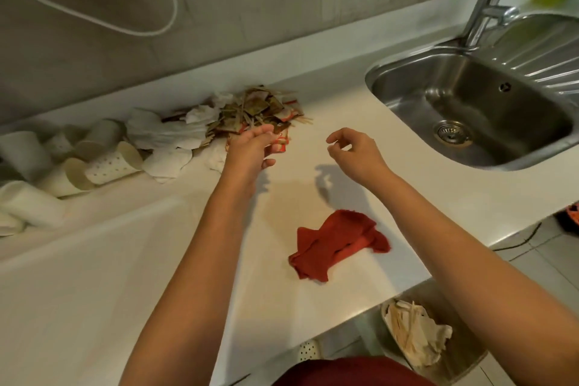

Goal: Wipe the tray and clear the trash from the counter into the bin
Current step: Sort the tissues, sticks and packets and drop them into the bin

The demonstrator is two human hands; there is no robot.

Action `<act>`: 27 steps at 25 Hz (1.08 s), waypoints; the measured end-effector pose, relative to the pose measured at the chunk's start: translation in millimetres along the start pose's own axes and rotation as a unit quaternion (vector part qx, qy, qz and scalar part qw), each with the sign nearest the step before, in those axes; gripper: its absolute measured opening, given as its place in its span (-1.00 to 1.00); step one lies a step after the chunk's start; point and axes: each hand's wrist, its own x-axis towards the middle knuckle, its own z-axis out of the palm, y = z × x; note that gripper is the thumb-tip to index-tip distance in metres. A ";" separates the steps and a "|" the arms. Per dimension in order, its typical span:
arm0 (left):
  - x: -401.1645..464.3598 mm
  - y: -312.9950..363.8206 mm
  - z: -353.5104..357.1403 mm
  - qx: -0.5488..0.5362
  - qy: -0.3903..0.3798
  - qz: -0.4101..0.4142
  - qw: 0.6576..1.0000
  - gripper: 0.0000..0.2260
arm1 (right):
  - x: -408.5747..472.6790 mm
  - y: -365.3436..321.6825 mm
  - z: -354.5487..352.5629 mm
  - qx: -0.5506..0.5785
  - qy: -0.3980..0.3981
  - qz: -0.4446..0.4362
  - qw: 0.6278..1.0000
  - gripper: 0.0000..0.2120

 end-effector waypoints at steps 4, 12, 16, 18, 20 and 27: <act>38.8 9.1 -24.5 0.003 0.043 -0.008 0.999 -0.84 | 33.4 -15.0 23.7 -0.027 -0.028 0.003 0.999 -0.82; 131.3 10.6 -49.0 0.250 0.088 0.054 0.963 -0.76 | 105.7 -32.0 56.7 -0.084 -0.055 0.032 0.994 -0.81; 167.4 21.4 -39.5 0.376 0.048 0.102 0.920 -0.70 | 151.6 -35.4 74.5 -0.150 -0.059 0.043 0.986 -0.76; 183.2 22.9 -32.6 0.427 0.020 0.127 0.895 -0.67 | 170.5 -36.1 83.7 -0.188 -0.069 0.051 0.978 -0.72; 199.8 20.8 -26.7 0.465 -0.002 0.133 0.875 -0.63 | 188.5 -34.0 94.6 -0.198 -0.078 0.071 0.975 -0.64; 237.7 0.4 -15.0 0.567 -0.014 0.093 0.818 -0.62 | 221.0 -24.4 123.6 -0.344 -0.116 0.096 0.927 -0.51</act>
